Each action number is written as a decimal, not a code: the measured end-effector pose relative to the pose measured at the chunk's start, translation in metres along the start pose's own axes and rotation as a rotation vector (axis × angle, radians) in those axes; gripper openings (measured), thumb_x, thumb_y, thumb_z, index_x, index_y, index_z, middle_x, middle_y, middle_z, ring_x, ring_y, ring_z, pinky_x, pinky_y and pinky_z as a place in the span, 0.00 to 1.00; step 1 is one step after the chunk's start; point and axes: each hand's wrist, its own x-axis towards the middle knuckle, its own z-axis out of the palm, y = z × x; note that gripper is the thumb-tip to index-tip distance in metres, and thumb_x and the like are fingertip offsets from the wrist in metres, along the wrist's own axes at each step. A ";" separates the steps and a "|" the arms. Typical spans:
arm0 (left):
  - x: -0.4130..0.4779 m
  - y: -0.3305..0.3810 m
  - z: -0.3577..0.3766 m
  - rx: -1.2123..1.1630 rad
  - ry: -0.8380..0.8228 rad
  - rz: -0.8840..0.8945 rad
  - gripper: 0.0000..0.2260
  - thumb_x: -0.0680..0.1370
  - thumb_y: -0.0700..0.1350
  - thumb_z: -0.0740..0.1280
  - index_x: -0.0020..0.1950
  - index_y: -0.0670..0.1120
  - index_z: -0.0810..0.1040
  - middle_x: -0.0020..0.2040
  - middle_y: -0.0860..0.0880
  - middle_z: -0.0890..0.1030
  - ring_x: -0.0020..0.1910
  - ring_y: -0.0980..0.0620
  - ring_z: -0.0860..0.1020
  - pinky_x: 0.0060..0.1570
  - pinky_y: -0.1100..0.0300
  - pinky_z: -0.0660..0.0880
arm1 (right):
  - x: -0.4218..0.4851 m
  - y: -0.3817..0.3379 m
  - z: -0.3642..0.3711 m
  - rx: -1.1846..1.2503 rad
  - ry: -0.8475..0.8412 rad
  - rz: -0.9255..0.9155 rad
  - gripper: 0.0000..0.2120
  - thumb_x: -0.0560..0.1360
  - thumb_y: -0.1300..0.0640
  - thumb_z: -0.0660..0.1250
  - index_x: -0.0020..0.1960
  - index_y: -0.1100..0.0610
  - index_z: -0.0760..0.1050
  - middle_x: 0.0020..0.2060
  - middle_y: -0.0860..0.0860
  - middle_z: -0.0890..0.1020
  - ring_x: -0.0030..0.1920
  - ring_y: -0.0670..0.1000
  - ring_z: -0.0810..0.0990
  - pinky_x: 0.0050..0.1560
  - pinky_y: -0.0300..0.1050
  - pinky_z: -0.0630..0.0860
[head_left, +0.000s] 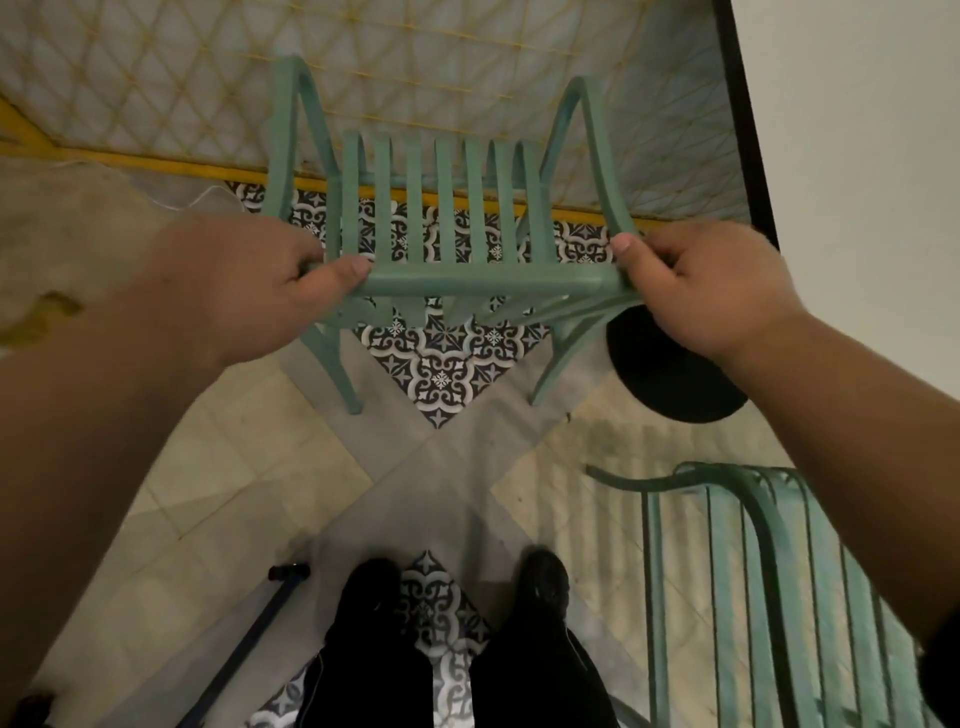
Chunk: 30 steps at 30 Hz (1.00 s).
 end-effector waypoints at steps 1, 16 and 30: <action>0.003 0.014 -0.001 -0.013 0.020 -0.008 0.29 0.79 0.70 0.49 0.44 0.51 0.80 0.34 0.48 0.77 0.34 0.47 0.75 0.35 0.54 0.70 | 0.001 0.003 -0.001 -0.020 -0.016 0.011 0.34 0.79 0.29 0.47 0.42 0.53 0.80 0.31 0.51 0.79 0.35 0.54 0.78 0.37 0.49 0.75; 0.031 0.100 0.015 0.094 0.076 -0.031 0.24 0.81 0.55 0.49 0.33 0.46 0.74 0.28 0.47 0.70 0.26 0.48 0.69 0.27 0.59 0.64 | 0.003 -0.002 0.009 -0.181 0.012 0.030 0.30 0.83 0.40 0.49 0.29 0.55 0.67 0.25 0.54 0.70 0.25 0.54 0.67 0.28 0.44 0.59; 0.038 0.066 0.018 0.117 0.099 0.057 0.28 0.79 0.58 0.45 0.34 0.46 0.77 0.29 0.45 0.75 0.29 0.46 0.74 0.29 0.58 0.71 | -0.003 -0.028 0.006 -0.151 -0.066 0.051 0.30 0.83 0.39 0.46 0.33 0.54 0.73 0.26 0.53 0.74 0.28 0.55 0.74 0.30 0.49 0.74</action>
